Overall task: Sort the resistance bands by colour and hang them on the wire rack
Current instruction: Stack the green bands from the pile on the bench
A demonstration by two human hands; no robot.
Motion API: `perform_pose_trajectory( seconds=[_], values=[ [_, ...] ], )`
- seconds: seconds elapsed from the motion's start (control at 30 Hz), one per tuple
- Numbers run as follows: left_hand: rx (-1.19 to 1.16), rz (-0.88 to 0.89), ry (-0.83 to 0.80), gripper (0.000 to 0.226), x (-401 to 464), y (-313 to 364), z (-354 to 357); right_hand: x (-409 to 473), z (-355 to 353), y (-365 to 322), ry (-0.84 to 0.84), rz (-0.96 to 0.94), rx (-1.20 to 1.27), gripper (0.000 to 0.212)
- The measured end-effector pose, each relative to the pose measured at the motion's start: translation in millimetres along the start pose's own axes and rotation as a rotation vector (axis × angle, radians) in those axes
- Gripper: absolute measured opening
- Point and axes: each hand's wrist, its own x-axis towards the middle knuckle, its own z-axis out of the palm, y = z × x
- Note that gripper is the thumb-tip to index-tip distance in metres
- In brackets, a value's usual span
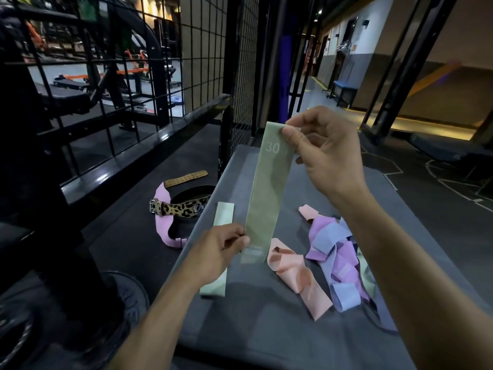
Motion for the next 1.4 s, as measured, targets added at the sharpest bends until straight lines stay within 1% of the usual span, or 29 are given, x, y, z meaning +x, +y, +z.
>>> perform_pose_trajectory(
  seconds=[0.07,0.23,0.33,0.4,0.57,0.67,0.77,0.83,0.87,0.9,0.93,0.97,1.0,1.1,1.13,1.2,1.3,1.4],
  values=[
    [0.023,-0.015,-0.002,0.02,-0.3,-6.8,-0.6,2.3,2.9,0.5,0.002,0.023,0.0,0.005],
    [0.093,-0.021,0.009,0.033,3.6,-12.9,-2.3,9.7,13.3,6.9,0.024,0.092,0.009,0.008],
    [0.13,-0.056,0.003,0.032,6.5,-14.6,-5.5,15.4,21.8,16.4,0.034,0.12,-0.002,0.006],
    [0.169,-0.095,-0.001,0.034,7.9,-16.9,-7.7,20.2,27.5,26.3,0.035,0.138,-0.008,0.009],
    [0.263,-0.211,-0.003,0.023,8.3,-22.1,-18.1,32.1,41.9,63.1,0.021,0.208,-0.026,0.014],
    [0.241,-0.262,0.024,0.03,5.2,-29.6,-30.0,35.8,53.3,90.4,0.012,0.277,-0.05,0.015],
    [0.243,-0.329,0.083,0.032,-0.5,-39.1,-42.0,35.1,67.1,118.4,-0.025,0.359,-0.056,0.016],
    [0.205,-0.396,0.123,0.022,-3.6,-42.4,-47.1,32.9,78.4,134.4,-0.054,0.427,-0.051,0.014],
    [0.187,-0.44,0.119,0.02,-5.4,-42.1,-48.4,31.3,84.7,140.9,-0.072,0.462,-0.047,0.011],
    [0.182,-0.463,0.091,0.027,-6.4,-41.0,-50.0,29.7,91.4,147.1,-0.094,0.497,-0.042,0.008],
    [0.2,-0.483,0.048,0.039,-6.2,-42.0,-50.3,27.9,97.5,152.7,-0.119,0.531,-0.04,0.008],
    [0.192,-0.538,0.001,0.046,-6.4,-40.5,-50.1,26.1,103.4,159.0,-0.146,0.562,-0.036,0.007],
    [0.158,-0.585,-0.028,0.046,-6.4,-39.5,-49.1,23.8,109.8,165.9,-0.174,0.585,-0.03,0.007],
    [0.106,-0.687,-0.06,0.026,-4.8,-34.1,-45.0,17.1,129.6,187.2,-0.24,0.633,-0.04,0.005],
    [0.106,-0.706,-0.067,0.023,-4.0,-33.8,-43.1,15.1,135.7,194.8,-0.263,0.632,-0.054,0.007],
    [0.114,-0.73,-0.089,0.024,-2.4,-30.7,-38.7,11.0,147.3,210.9,-0.305,0.618,-0.082,0.014],
    [0.163,-0.748,-0.099,0.028,2.2,-30.0,-35.6,4.5,163.3,230.7,-0.367,0.63,-0.164,0.009],
    [0.241,-0.765,-0.095,0.027,5.7,-34.6,-35.4,-2.9,176.2,249.3,-0.352,0.669,-0.159,0.016]
  ],
)
